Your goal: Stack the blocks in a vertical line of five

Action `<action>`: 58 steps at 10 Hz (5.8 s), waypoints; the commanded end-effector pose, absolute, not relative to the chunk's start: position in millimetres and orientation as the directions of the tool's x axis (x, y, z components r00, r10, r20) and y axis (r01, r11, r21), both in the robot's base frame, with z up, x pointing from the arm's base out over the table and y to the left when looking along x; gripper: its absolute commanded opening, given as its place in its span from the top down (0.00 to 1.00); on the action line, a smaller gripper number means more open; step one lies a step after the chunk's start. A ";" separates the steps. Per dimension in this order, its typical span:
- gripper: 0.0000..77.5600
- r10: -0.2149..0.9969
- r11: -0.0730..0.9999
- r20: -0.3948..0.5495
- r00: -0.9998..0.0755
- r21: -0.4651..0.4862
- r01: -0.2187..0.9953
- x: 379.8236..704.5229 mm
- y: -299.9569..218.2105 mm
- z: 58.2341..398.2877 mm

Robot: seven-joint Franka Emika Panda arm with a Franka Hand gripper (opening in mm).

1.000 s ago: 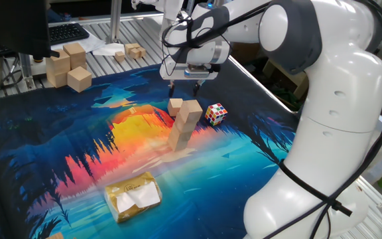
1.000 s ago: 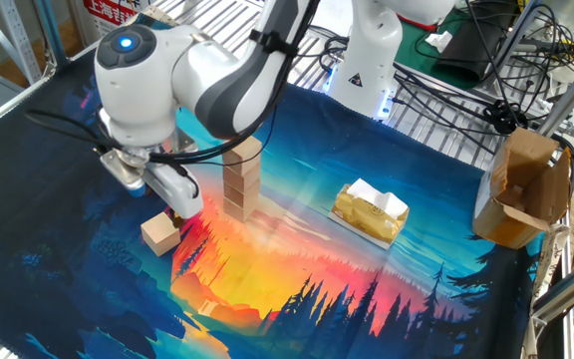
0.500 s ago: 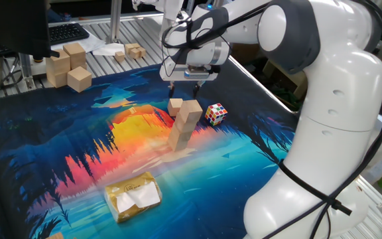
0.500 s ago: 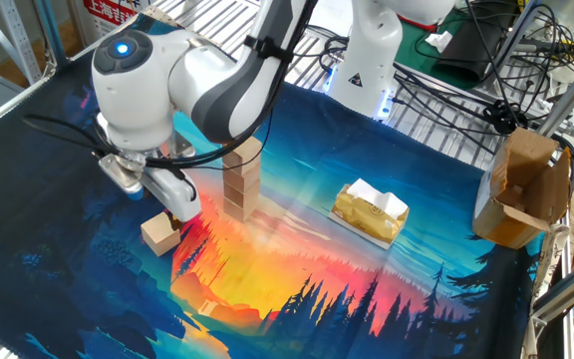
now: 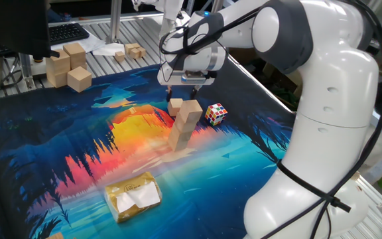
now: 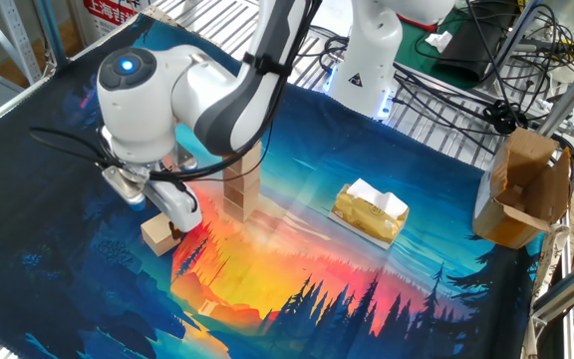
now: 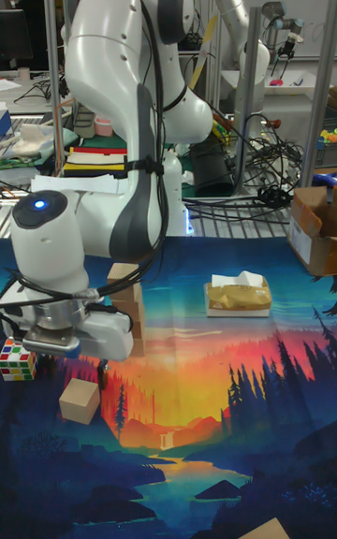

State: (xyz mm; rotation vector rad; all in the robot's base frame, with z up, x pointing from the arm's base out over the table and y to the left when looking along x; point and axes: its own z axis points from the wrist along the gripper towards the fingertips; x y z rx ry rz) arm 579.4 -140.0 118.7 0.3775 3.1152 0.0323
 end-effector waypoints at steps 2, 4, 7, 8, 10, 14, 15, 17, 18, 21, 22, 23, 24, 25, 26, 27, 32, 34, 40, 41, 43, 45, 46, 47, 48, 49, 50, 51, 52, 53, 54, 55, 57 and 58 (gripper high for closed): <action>0.00 0.237 0.971 -0.016 -0.971 0.025 0.237 584.3 -140.6 105.6; 0.00 0.237 0.971 -0.016 -0.971 0.025 0.236 585.8 -140.8 102.3; 0.00 0.235 0.972 -0.025 -0.972 0.026 0.235 587.8 -141.7 93.4; 0.00 0.233 0.972 -0.026 -0.972 0.025 0.233 587.8 -142.2 92.4; 0.00 0.234 0.972 -0.025 -0.972 0.025 0.233 587.1 -141.7 91.1; 0.00 0.228 0.974 -0.027 -0.973 0.018 0.227 585.9 -140.7 88.3; 0.00 0.227 0.974 -0.028 -0.973 0.015 0.227 585.6 -140.7 88.2; 0.00 0.234 0.972 -0.029 -0.972 0.011 0.234 584.8 -140.7 87.8; 0.00 0.235 0.972 -0.029 -0.972 0.011 0.235 584.2 -140.7 87.5; 0.98 0.235 0.972 -0.029 -0.972 0.011 0.235 584.2 -140.7 87.5; 0.98 0.235 0.972 -0.029 -0.972 0.011 0.235 584.2 -140.7 87.5; 0.98 0.235 0.972 -0.029 -0.972 0.011 0.235 584.2 -140.7 87.5; 0.98 0.235 0.972 -0.029 -0.972 0.011 0.235 584.2 -140.7 87.5; 0.98 0.235 0.972 -0.029 -0.972 0.011 0.235 584.2 -140.7 87.5; 0.98 0.235 0.972 -0.029 -0.972 0.011 0.235 584.2 -140.7 87.5; 0.98 0.235 0.972 -0.029 -0.972 0.011 0.235 584.2 -140.7 87.5; 0.98 0.235 0.972 -0.029 -0.972 0.011 0.235 584.2 -140.7 87.5; 0.98 0.239 0.971 -0.036 -0.970 -0.003 0.240 573.7 -139.8 99.6; 0.98 0.251 0.968 -0.027 -0.968 0.013 0.251 569.0 -127.6 130.6; 0.98 0.246 0.969 -0.027 -0.969 0.013 0.246 568.6 -128.5 134.1; 0.98 0.241 0.970 -0.027 -0.970 0.018 0.241 570.0 -128.9 139.2; 0.98 0.245 0.970 -0.026 -0.969 0.019 0.244 568.9 -125.2 149.2; 0.98 0.249 0.968 -0.024 -0.968 0.018 0.249 566.1 -121.2 156.4; 0.98 0.253 0.968 -0.023 -0.967 0.018 0.252 562.8 -116.9 164.9; 0.98 0.254 0.967 -0.022 -0.967 0.018 0.254 561.4 -115.2 168.4; 0.98 0.256 0.966 -0.020 -0.966 0.017 0.256 557.8 -111.1 175.6; 0.98 0.257 0.966 -0.020 -0.966 0.018 0.256 556.4 -109.8 177.6; 0.98 0.255 0.967 -0.020 -0.967 0.019 0.254 552.9 -107.6 181.7; 0.98 0.254 0.967 -0.020 -0.967 0.019 0.253 551.4 -106.3 185.1; 0.98 0.251 0.968 -0.020 -0.968 0.019 0.250 550.3 -105.6 189.0; 0.98 0.250 0.968 -0.019 -0.968 0.018 0.249 549.6 -105.7 193.6; 0.98 0.246 0.969 -0.018 -0.969 0.019 0.246 548.7 -106.3 198.0; 0.98 0.243 0.970 -0.019 -0.970 0.017 0.243 544.5 -106.7 206.0; 0.98 0.244 0.970 -0.019 -0.970 0.016 0.244 543.4 -106.2 208.1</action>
